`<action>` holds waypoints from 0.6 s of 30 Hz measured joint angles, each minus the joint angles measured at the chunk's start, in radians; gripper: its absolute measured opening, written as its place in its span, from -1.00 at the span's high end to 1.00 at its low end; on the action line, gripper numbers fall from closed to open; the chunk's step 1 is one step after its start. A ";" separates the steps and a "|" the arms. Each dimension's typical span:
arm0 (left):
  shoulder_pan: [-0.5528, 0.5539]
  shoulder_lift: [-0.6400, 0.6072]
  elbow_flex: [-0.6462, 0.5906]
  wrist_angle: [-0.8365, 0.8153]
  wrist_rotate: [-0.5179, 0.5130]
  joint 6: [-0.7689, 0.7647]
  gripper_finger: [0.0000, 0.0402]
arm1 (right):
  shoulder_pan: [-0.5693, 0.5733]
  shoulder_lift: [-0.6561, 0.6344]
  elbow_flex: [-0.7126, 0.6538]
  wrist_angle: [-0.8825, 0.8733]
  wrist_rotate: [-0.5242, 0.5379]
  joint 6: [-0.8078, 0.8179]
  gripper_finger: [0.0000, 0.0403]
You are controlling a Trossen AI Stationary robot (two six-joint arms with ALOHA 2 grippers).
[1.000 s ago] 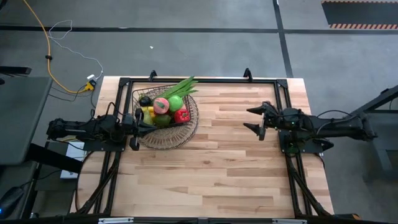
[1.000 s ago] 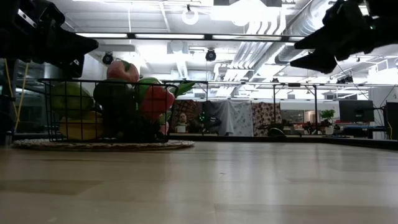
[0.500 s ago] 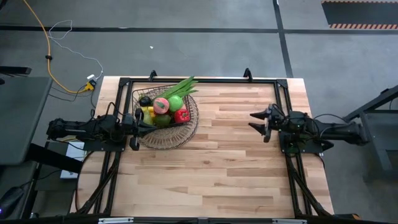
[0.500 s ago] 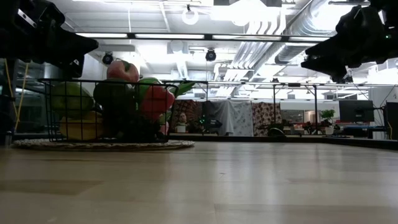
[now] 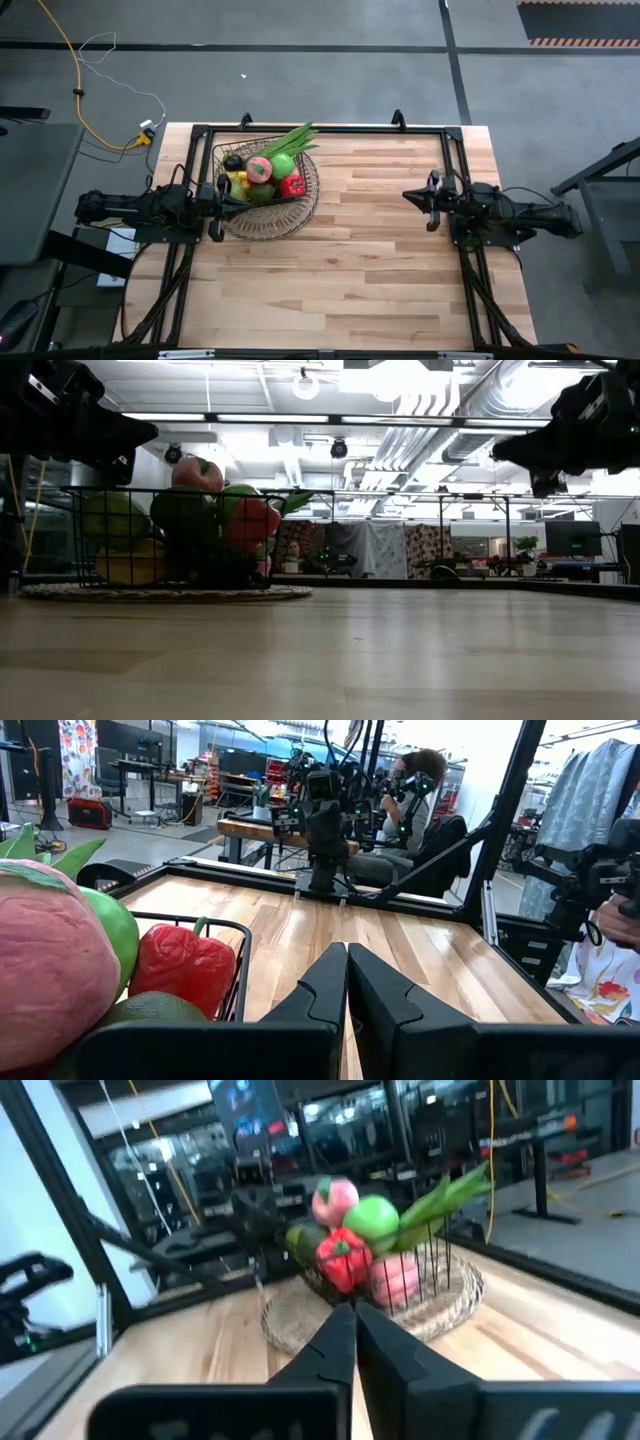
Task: Build produce basket
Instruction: Return to Home Position
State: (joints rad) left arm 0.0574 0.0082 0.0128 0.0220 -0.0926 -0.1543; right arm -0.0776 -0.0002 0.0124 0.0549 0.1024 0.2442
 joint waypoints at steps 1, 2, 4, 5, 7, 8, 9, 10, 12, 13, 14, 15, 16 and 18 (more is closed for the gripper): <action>0.000 0.000 0.000 0.000 0.000 0.000 0.98 | 0.001 0.001 0.000 -0.010 -0.003 -0.002 0.97; 0.000 0.000 0.000 0.000 0.000 0.000 0.98 | 0.004 0.003 -0.002 -0.012 -0.006 -0.008 0.98; 0.000 0.000 0.000 0.000 0.000 0.000 0.98 | 0.010 0.001 -0.002 -0.011 -0.006 -0.033 0.96; 0.000 0.000 0.000 0.000 0.000 0.000 0.98 | 0.013 0.001 -0.002 -0.009 0.004 -0.050 0.95; 0.000 0.000 0.000 0.000 0.000 0.000 0.98 | 0.014 0.002 -0.002 -0.015 0.034 -0.084 0.95; 0.000 0.000 0.000 0.000 0.000 0.000 0.98 | 0.014 0.004 -0.002 -0.014 0.042 -0.093 0.96; 0.000 0.000 0.000 0.000 0.000 0.000 0.98 | 0.014 0.006 -0.002 -0.014 0.043 -0.105 0.97; 0.000 0.000 0.000 0.000 0.000 0.000 0.98 | 0.014 0.007 -0.002 -0.014 0.042 -0.109 0.98; 0.000 0.000 0.000 0.000 0.000 0.000 0.98 | 0.014 0.013 -0.002 -0.015 0.031 -0.113 0.99; 0.000 0.000 0.000 0.000 0.000 0.000 0.98 | 0.014 0.013 -0.003 -0.015 0.030 -0.114 1.00; 0.000 0.000 0.000 0.000 0.000 0.000 0.98 | 0.014 0.013 -0.003 -0.015 0.028 -0.114 1.00; 0.000 0.000 0.000 0.000 0.000 0.000 0.98 | 0.014 0.013 -0.003 -0.015 0.028 -0.114 1.00; 0.000 0.000 0.000 0.000 0.000 0.000 0.98 | 0.014 0.013 -0.003 -0.015 0.028 -0.114 1.00; 0.000 0.000 0.000 0.000 0.000 0.000 0.98 | 0.014 0.013 -0.003 -0.015 0.028 -0.114 1.00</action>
State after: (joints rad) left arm 0.0571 0.0082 0.0128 0.0223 -0.0929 -0.1543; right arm -0.0635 0.0132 0.0097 0.0400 0.1307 0.1307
